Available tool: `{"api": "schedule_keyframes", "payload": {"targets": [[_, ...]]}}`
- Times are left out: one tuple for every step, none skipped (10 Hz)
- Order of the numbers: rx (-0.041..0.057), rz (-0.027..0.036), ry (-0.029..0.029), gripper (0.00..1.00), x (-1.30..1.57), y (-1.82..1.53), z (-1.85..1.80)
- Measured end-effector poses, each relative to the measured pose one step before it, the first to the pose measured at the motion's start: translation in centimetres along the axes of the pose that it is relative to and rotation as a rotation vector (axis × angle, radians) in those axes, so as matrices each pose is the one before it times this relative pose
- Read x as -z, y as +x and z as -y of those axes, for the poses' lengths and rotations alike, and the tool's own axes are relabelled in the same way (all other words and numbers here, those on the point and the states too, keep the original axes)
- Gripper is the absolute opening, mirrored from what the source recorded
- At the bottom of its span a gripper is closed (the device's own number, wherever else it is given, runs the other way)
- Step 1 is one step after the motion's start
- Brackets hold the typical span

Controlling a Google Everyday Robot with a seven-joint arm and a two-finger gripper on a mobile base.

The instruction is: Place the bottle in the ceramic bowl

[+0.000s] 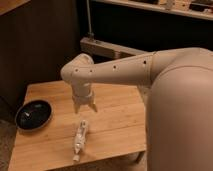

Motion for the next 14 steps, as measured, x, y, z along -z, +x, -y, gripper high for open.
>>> {"api": "schedule_keyframes", "payload": {"targets": [[0.00001, 0.0001, -0.00004, 0.65, 0.006, -0.002, -0.001], [-0.00004, -0.00009, 0.00008, 0.65, -0.005, 0.002, 0.005], [0.0, 0.00004, -0.00008, 0.65, 0.003, -0.001, -0.004], [-0.00003, -0.00003, 0.00005, 0.65, -0.002, 0.001, 0.004], [-0.00035, -0.00005, -0.0001, 0.65, 0.0, -0.001, 0.016], [-0.00175, 0.00316, -0.00677, 0.65, -0.08, -0.003, 0.021], [-0.00619, 0.01316, -0.03883, 0.65, -0.107, -0.033, 0.04], [-0.01812, 0.012, -0.03453, 0.65, -0.155, -0.003, 0.437], [-0.02753, 0.0164, -0.01961, 0.65, -0.278, 0.182, -0.06], [-0.0243, 0.01906, 0.02485, 0.65, -0.301, 0.143, -0.06], [-0.01844, 0.00732, 0.04225, 0.65, -0.446, 0.264, -0.433], [-0.01239, -0.00437, 0.01538, 0.65, -0.452, 0.212, -0.15], [-0.01302, -0.00423, 0.01171, 0.65, -0.524, -0.057, 0.231], [0.00182, -0.00716, 0.0058, 0.65, -0.72, 0.084, -0.227]]}}
